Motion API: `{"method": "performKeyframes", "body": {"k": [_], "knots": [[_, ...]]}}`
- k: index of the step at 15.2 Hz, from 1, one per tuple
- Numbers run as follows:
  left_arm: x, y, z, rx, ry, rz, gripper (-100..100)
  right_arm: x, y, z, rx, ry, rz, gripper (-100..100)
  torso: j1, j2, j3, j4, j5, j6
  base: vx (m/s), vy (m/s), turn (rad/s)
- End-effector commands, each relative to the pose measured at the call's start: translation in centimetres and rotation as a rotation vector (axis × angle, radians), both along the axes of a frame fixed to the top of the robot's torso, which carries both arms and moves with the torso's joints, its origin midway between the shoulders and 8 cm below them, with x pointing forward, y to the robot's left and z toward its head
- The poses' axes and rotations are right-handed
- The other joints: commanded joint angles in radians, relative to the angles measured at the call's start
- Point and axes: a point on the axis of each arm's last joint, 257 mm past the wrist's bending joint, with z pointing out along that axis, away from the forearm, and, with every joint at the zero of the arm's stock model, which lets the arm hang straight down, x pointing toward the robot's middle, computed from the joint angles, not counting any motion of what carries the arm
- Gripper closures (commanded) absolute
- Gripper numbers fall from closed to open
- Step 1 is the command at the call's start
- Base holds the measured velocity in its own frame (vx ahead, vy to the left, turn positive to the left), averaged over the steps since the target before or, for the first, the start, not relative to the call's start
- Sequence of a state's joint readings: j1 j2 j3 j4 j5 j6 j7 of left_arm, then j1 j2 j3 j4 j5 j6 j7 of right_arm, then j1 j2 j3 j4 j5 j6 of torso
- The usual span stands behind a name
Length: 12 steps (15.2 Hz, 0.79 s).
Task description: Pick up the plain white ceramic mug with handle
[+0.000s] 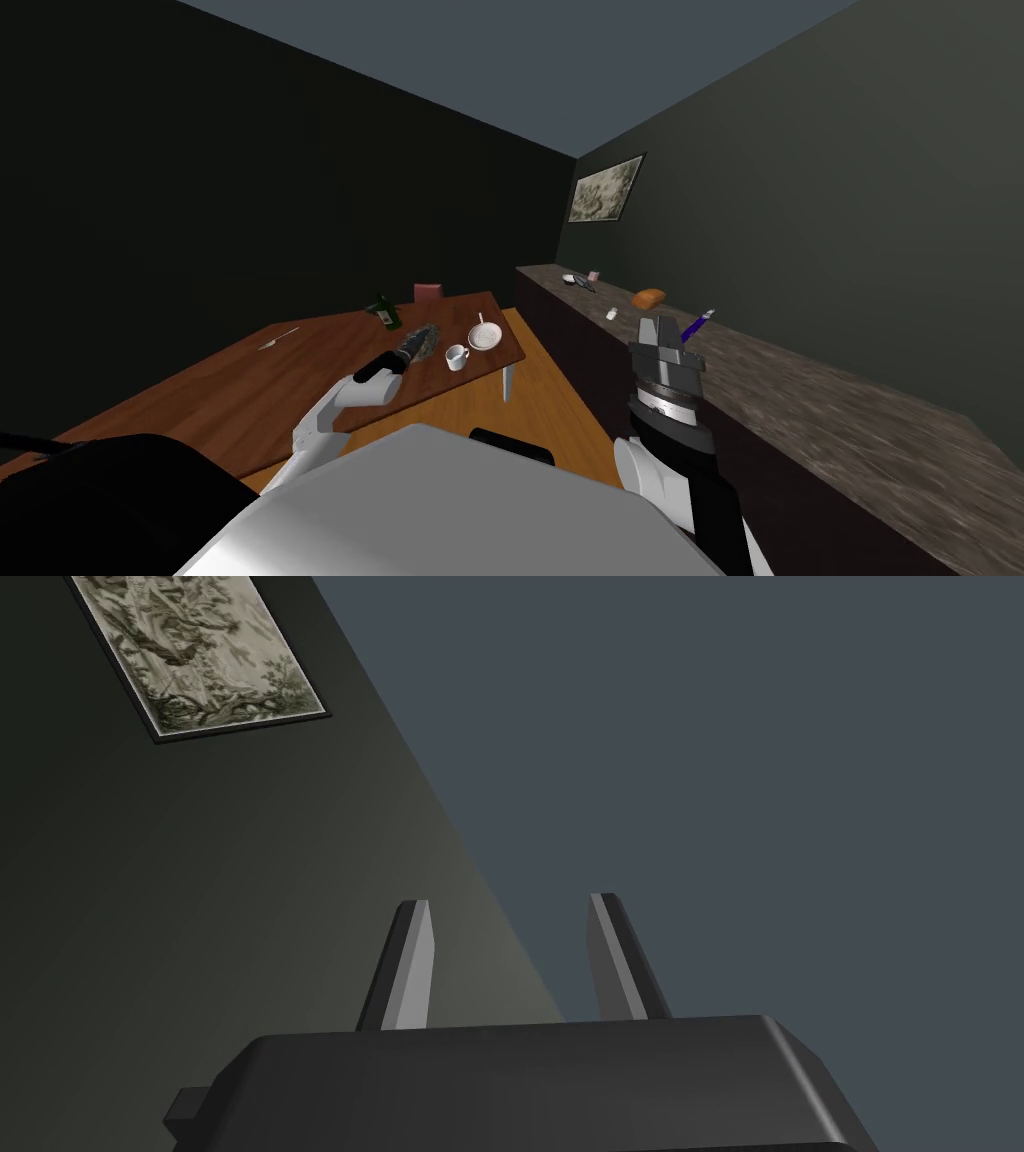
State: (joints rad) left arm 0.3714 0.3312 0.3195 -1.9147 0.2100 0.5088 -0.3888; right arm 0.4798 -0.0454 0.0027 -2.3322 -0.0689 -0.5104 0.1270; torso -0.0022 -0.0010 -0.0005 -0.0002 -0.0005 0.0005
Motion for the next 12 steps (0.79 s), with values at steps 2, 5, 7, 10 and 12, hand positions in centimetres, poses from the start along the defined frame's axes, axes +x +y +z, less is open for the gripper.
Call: {"method": "performKeyframes", "body": {"k": [2,5,7,10,12], "knots": [[-1.1,0.9,-1.8,-0.013,0.076,0.021,-100,0.0,0.0,0.0,0.0,0.0,0.0,0,0.0,0.0,0.0,0.0,0.0,0.0,0.023,-0.027,-0.13],[-2.1,2.0,-3.1,-0.022,0.136,0.04,-100,0.0,0.0,0.0,0.0,0.0,0.0,0,0.001,0.0,0.0,0.0,0.0,0.0,0.015,-0.02,-0.11],[-3.0,2.9,-4.0,-0.028,0.183,0.055,-100,0.0,0.0,0.0,0.0,0.0,0.0,0,0.0,0.0,0.0,0.0,0.0,-0.001,0.02,-0.022,-0.113],[-3.6,2.8,-4.9,-0.042,0.222,0.063,-100,0.0,0.0,0.0,0.0,0.0,0.0,0,0.001,0.0,0.0,0.0,0.0,-0.001,0.02,-0.017,-0.071],[-4.8,3.6,-6.1,-0.056,0.281,0.079,-100,0.0,0.0,0.0,0.0,0.0,0.0,0,0.001,0.0,0.0,0.0,0.0,0.0,0.019,-0.022,-0.154]]}}
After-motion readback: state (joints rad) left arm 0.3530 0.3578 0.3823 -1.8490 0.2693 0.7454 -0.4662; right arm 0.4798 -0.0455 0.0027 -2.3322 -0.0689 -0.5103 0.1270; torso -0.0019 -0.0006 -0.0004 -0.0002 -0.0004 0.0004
